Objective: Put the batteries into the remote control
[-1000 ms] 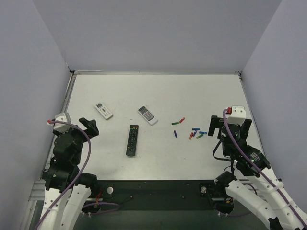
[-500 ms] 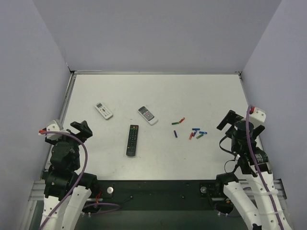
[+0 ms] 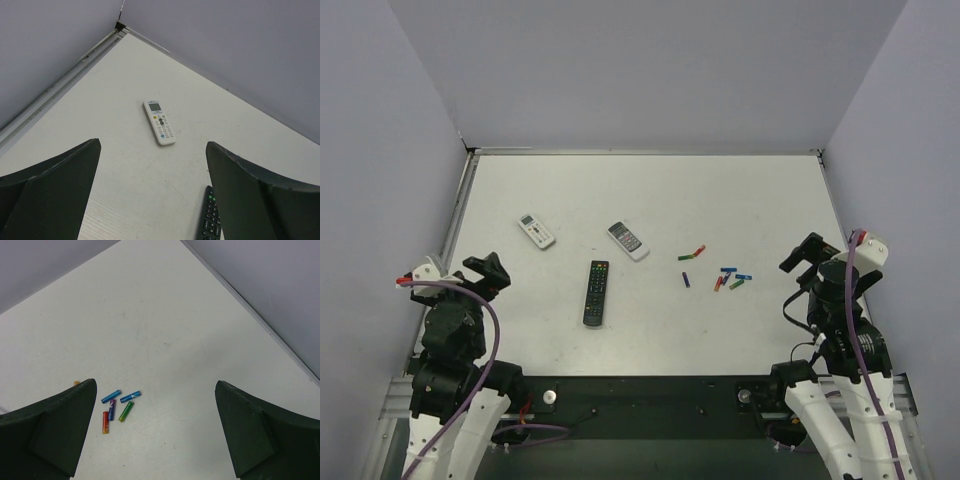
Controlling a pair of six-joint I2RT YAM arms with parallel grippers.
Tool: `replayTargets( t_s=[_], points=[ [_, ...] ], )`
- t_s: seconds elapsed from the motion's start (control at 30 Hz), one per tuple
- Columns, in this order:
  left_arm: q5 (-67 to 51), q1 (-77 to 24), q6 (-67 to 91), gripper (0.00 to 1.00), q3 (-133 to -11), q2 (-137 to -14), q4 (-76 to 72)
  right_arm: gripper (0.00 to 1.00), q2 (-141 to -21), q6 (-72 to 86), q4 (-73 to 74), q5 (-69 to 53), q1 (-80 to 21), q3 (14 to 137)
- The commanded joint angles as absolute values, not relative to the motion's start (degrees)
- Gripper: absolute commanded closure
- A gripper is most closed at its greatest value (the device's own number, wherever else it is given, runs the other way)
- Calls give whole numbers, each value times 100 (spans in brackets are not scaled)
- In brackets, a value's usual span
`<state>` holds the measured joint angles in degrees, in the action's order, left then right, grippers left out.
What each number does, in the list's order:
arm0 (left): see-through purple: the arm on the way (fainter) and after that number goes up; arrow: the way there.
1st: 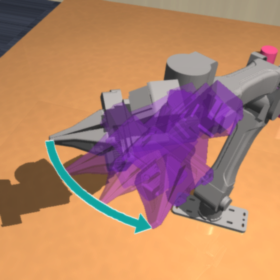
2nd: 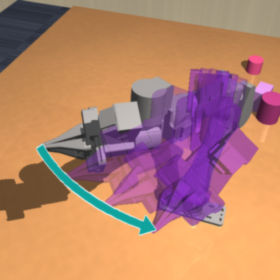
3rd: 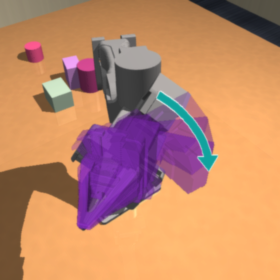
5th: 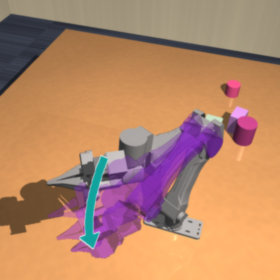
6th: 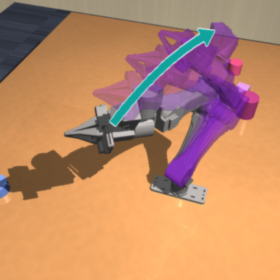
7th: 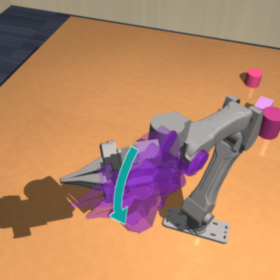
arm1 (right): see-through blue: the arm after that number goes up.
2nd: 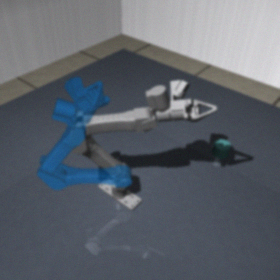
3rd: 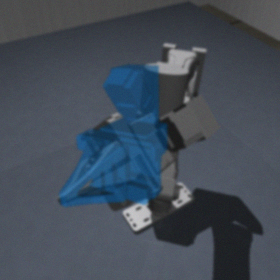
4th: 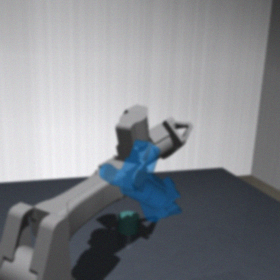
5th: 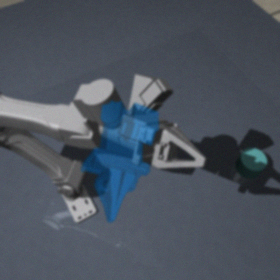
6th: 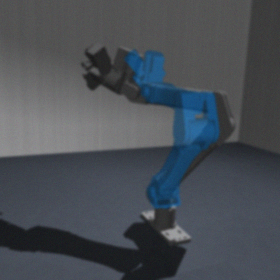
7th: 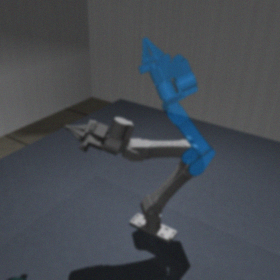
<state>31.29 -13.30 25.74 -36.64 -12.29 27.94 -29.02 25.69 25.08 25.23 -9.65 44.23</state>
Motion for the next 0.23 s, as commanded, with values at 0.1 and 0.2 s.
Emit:
replayTargets(
  t_s=[0.1, 0.2],
  points=[
    [3111, -1327, 2487, 3, -3709, -1108, 2479, 0, -2768, 2523, 2347, 2689, -923, 4359],
    [3120, -1336, 2487, 3, -3709, -1072, 2487, 0, -2751, 2505, 2320, 2681, -932, 4359]
  ],
)
